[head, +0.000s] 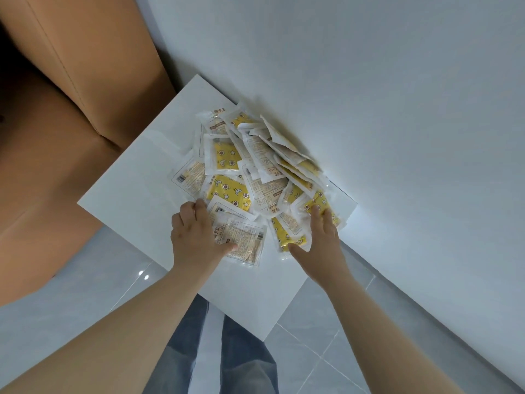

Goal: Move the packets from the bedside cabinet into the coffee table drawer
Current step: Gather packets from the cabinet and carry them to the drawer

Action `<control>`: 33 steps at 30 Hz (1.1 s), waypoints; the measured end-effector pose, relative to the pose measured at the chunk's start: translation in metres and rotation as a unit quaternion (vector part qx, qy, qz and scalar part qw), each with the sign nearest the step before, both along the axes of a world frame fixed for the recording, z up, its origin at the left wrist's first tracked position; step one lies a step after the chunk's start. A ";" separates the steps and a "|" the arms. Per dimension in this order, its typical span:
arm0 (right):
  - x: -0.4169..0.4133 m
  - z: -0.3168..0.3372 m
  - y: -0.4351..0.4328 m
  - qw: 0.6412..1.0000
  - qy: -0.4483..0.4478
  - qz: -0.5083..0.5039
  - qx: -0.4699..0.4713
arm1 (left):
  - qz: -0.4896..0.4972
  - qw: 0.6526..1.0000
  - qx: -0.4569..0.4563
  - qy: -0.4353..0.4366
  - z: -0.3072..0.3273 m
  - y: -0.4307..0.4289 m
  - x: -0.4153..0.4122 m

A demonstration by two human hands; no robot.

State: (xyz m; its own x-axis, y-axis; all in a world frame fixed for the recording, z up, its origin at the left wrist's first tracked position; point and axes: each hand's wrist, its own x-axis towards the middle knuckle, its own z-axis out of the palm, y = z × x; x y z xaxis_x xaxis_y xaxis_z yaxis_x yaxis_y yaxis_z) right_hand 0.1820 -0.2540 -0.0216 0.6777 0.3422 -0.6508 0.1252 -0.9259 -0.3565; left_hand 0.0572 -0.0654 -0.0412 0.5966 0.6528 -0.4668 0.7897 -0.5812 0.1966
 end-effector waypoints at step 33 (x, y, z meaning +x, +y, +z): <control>0.014 -0.016 0.009 0.992 -0.112 -0.054 -0.014 | 0.028 0.993 -0.021 -0.109 -0.006 0.004 -0.014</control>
